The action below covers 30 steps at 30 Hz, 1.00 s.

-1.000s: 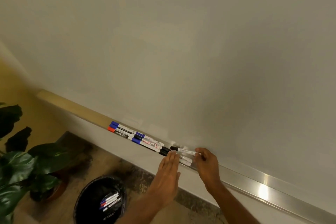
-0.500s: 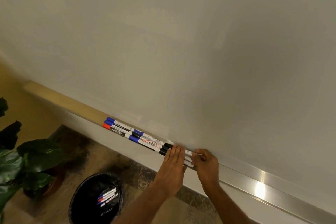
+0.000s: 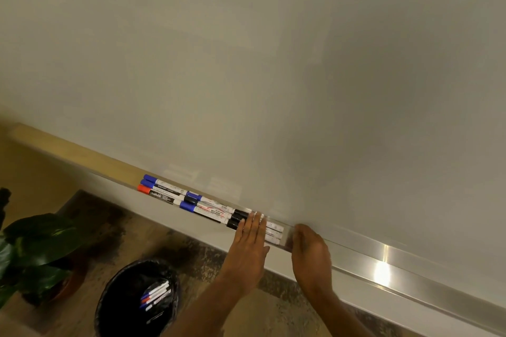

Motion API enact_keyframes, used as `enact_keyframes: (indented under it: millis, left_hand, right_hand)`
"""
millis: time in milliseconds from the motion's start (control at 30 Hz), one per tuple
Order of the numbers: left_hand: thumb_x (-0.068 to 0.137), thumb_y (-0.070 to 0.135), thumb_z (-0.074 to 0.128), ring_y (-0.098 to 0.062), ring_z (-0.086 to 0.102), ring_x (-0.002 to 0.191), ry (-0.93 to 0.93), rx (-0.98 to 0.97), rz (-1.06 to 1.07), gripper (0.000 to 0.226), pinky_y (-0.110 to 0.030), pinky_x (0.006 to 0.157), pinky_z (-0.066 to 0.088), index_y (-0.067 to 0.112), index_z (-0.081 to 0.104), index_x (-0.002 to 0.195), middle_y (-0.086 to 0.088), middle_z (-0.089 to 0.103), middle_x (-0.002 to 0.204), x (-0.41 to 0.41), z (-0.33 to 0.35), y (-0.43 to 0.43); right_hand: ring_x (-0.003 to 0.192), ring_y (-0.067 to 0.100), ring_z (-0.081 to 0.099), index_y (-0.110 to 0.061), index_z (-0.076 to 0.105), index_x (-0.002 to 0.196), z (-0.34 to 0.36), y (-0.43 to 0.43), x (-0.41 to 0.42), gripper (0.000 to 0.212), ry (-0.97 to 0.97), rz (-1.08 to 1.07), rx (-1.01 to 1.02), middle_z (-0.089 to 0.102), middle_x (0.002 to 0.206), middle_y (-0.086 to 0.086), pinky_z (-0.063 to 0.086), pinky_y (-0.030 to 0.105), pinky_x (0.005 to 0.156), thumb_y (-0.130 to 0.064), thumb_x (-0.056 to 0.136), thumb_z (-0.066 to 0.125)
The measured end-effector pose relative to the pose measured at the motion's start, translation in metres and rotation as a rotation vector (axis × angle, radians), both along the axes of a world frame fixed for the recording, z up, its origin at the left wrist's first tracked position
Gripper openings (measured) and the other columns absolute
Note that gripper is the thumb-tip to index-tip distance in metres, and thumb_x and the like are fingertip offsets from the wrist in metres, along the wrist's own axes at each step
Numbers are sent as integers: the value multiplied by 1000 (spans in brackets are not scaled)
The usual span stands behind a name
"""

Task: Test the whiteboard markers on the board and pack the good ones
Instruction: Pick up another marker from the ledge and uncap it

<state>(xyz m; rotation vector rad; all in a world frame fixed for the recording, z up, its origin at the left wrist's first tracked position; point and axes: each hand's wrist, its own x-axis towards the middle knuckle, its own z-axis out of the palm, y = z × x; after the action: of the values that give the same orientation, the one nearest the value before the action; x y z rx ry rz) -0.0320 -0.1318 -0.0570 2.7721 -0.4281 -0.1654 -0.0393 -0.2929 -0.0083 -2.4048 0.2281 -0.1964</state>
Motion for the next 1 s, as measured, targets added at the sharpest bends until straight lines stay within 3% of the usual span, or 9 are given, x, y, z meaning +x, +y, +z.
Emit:
enact_keyframes:
  millis: [67, 133, 233, 333, 433, 500, 667, 900, 1000]
  left_hand:
    - [107, 48, 24, -33, 0, 156, -34, 81, 11, 78, -44, 125, -8, 16, -33, 151, -13, -11, 167, -1, 3, 1]
    - [105, 50, 1, -31, -4, 156, -39, 87, 18, 66, -44, 127, -5, 16, -29, 154, -11, -13, 168, -3, 11, -2]
    - [109, 51, 9, -30, 17, 156, -86, -3, 21, 67, -43, 119, 14, 12, -2, 162, -12, 16, 169, -8, 14, -8]
    - [107, 60, 11, -19, -8, 157, -56, -44, 20, 72, -38, 122, 1, 19, -11, 162, -4, -6, 170, -18, 24, -20]
    - [94, 73, -11, -12, -31, 151, -17, -60, 11, 82, -33, 123, -15, 23, -21, 159, 4, -32, 164, -28, 48, -38]
    - [89, 76, -18, -9, -37, 147, 5, -77, -6, 86, -34, 123, -17, 24, -25, 156, 5, -37, 162, -35, 64, -52]
    - [94, 73, -11, -11, -35, 149, -35, -21, -25, 84, -36, 123, -15, 20, -22, 157, 2, -35, 163, -50, 79, -93]
    - [100, 71, 0, -18, -20, 156, -108, 27, -73, 85, -40, 124, -5, 13, -6, 162, -4, -21, 169, -72, 83, -167]
    - [104, 67, 11, -21, -11, 157, -113, 64, -99, 82, -41, 123, 2, 10, 6, 162, -8, -5, 171, -82, 85, -201]
  right_hand:
    - [88, 17, 62, -22, 66, 97, -7, -8, -8, 15, -74, 86, -165, 68, 93, -4, 56, 39, 79, -16, 100, 52]
    - [107, 23, 61, -17, 68, 108, -8, -14, -14, 20, -157, 137, -286, 70, 110, 2, 50, 40, 93, -21, 99, 51]
    - [125, 23, 52, -15, 66, 119, 0, -21, -24, 36, -204, 157, -356, 66, 127, 5, 39, 40, 103, -32, 99, 42]
    - [137, 27, 44, -14, 62, 126, 5, -32, -32, 37, -209, 203, -409, 57, 141, 8, 26, 40, 114, -32, 101, 41]
    - [146, 26, 33, -13, 58, 133, 10, -46, -42, 40, -209, 222, -451, 47, 151, 10, 8, 36, 122, -34, 101, 46]
    - [150, 26, 25, -13, 55, 138, 13, -57, -49, 44, -201, 213, -470, 40, 156, 10, 4, 38, 125, -35, 99, 51]
    - [153, 26, 13, -14, 46, 146, 25, -97, -69, 52, -169, 161, -487, 26, 163, 10, 11, 48, 123, -42, 103, 40]
    - [154, 26, 8, -13, 37, 151, 31, -181, -104, 58, -116, 43, -508, 15, 166, 10, 7, 47, 123, -46, 103, 38]
    - [154, 25, 7, -14, 34, 153, 31, -225, -122, 60, -83, -8, -507, 12, 167, 9, 10, 49, 122, -48, 104, 32]
